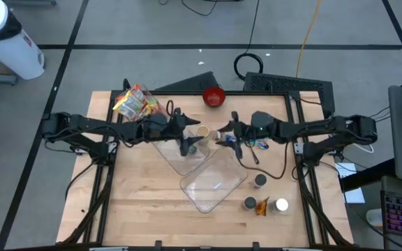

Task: Pick & Place Food Item
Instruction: Put the brown seasoning bottle into the middle transparent bin, then put the gold seasoning bottle into the middle transparent bin

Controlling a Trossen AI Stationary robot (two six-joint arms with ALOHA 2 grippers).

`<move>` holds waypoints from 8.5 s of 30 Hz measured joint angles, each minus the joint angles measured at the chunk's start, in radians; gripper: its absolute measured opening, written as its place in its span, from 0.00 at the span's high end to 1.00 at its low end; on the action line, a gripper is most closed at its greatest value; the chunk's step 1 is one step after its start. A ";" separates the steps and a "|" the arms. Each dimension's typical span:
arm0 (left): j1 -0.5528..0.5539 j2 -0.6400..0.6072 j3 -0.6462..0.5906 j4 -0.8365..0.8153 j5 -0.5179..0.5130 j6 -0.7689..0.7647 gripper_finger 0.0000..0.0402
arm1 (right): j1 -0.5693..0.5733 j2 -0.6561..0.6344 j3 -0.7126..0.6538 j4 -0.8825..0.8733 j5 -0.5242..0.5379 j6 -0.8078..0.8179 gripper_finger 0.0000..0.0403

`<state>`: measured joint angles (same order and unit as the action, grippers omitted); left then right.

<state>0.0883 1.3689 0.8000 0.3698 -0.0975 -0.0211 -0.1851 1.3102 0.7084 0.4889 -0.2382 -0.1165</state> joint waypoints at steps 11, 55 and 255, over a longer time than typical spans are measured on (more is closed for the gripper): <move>-0.030 0.094 0.046 0.054 0.102 -0.025 0.24 | 0.049 0.090 -0.001 0.145 0.001 0.003 0.54; -0.054 -0.272 0.069 -0.842 -0.196 -0.263 0.56 | 0.041 -0.049 -0.002 -0.105 0.003 -0.003 0.38; 0.067 -0.276 0.027 -0.576 -0.060 -0.144 0.10 | -0.097 0.391 0.289 -0.217 0.103 -0.038 0.06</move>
<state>0.1549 1.0934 0.8272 -0.2065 -0.1574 -0.1650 -0.2817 1.7017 0.9970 0.2716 -0.1355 -0.1547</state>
